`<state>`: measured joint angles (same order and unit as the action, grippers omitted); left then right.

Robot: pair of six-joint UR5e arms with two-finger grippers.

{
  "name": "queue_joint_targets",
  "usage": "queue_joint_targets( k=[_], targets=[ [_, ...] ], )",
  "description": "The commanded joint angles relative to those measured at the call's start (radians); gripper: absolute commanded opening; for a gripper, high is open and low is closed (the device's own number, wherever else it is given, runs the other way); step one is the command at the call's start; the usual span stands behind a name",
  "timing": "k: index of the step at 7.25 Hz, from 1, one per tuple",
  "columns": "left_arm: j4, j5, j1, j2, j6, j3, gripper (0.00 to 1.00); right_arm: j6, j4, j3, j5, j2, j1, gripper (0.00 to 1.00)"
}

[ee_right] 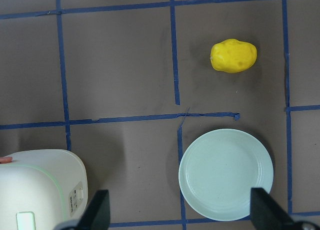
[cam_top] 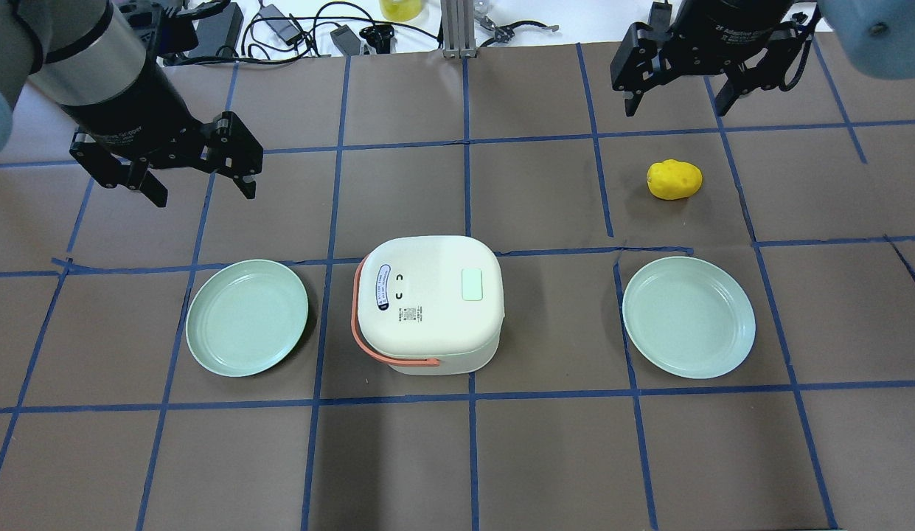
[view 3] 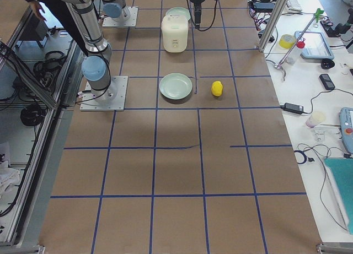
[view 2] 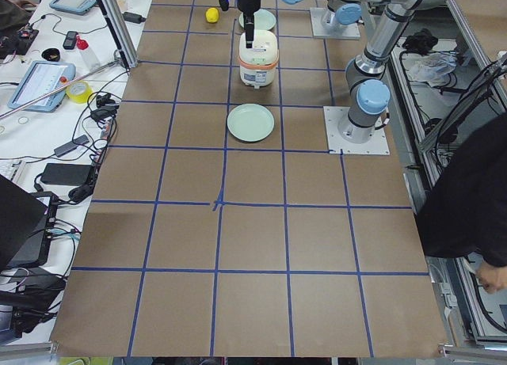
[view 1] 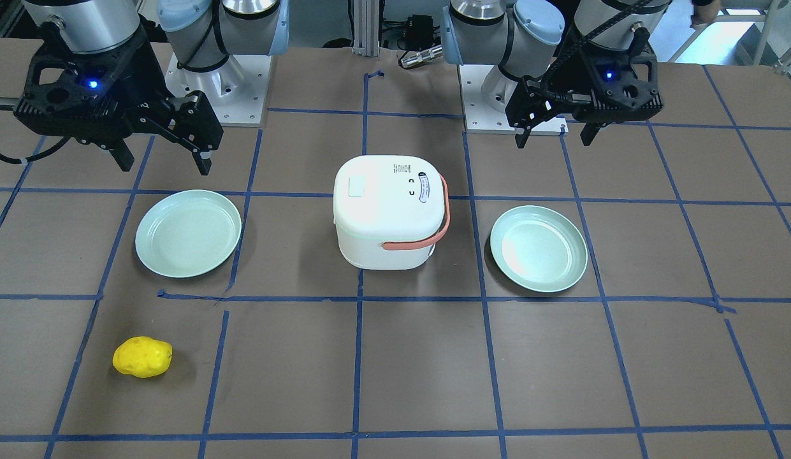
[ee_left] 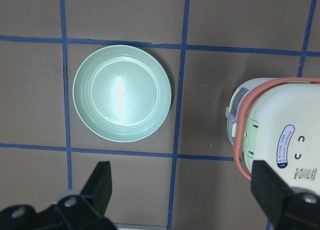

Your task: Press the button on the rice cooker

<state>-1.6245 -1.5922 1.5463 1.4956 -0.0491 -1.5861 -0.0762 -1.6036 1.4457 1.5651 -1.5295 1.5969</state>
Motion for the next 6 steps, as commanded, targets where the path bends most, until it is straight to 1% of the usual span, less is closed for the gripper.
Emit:
queue_joint_targets(
  k=[1,5,6],
  targets=[
    [0.000,0.000,0.000,0.000,0.000,0.000,1.00,0.001,-0.019,0.002,0.003,0.000,0.000,1.00],
    [0.000,0.000,0.000,0.000,-0.001,0.000,1.00,-0.008,-0.016,0.004,-0.007,-0.001,0.008,1.00],
    [0.000,0.000,0.000,0.000,0.000,0.000,1.00,-0.034,-0.015,0.018,-0.016,-0.003,0.015,0.99]
  ],
)
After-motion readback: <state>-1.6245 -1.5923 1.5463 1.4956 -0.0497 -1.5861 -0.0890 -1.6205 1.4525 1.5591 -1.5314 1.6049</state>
